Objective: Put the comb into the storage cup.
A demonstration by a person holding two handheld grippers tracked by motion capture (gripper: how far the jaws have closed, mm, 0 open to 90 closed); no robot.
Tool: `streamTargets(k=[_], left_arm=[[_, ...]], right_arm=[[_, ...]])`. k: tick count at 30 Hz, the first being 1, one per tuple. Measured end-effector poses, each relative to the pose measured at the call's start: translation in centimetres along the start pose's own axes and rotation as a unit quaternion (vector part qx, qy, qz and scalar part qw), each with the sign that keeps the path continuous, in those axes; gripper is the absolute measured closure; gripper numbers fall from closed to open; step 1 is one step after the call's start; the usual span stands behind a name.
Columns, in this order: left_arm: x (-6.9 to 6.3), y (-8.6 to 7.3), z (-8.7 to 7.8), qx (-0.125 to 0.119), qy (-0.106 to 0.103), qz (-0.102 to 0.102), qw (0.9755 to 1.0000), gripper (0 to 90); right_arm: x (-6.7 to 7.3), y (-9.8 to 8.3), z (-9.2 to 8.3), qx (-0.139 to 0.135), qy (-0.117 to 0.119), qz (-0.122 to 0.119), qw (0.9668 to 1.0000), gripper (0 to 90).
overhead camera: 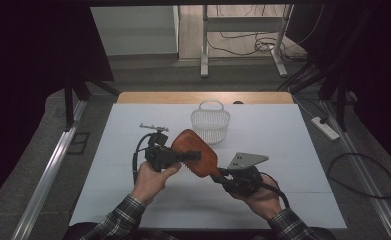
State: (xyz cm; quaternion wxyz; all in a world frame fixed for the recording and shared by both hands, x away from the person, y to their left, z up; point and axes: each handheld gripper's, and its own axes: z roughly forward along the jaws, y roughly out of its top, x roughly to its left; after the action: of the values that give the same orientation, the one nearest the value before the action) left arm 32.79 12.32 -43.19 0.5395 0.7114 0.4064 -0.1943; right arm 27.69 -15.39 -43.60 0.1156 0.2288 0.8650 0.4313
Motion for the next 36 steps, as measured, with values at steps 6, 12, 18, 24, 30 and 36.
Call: streamTargets(k=[6, 12, 18, 24, 30, 36], left_arm=[[0.3, -0.3, 0.0, -0.008, -0.023, -0.002, 0.9997, 53.2], [-0.1, -0.3, 0.1, -0.002, -0.021, 0.025, 0.9995, 58.2], [-0.4, -0.2, 0.1, -0.002, -0.016, 0.039, 0.9991, 60.3], [-0.5, 0.1, -0.4, -0.004, -0.001, 0.05, 0.9987, 60.3], [-0.8, 0.7, -1.0, -0.007, 0.016, 0.069, 0.9975, 60.3], [-1.1, 1.2, -1.5, -0.007, 0.03, 0.08, 0.9963, 60.2]], right_arm=[[0.0, -0.1, 0.4, 0.01, -0.002, -0.007, 0.9999, 72.0], [-0.1, -0.1, 0.7, 0.02, -0.004, -0.013, 0.9997, 71.1], [-0.3, 0.0, 0.5, 0.021, 0.003, 0.003, 0.9998, 59.4], [-0.4, 0.0, 0.4, 0.02, 0.001, -0.001, 0.9998, 39.3], [-0.8, -0.1, 0.3, 0.029, 0.019, 0.02, 0.9992, 22.5], [-1.2, -0.3, 0.2, 0.042, 0.001, 0.027, 0.9988, 15.5]])
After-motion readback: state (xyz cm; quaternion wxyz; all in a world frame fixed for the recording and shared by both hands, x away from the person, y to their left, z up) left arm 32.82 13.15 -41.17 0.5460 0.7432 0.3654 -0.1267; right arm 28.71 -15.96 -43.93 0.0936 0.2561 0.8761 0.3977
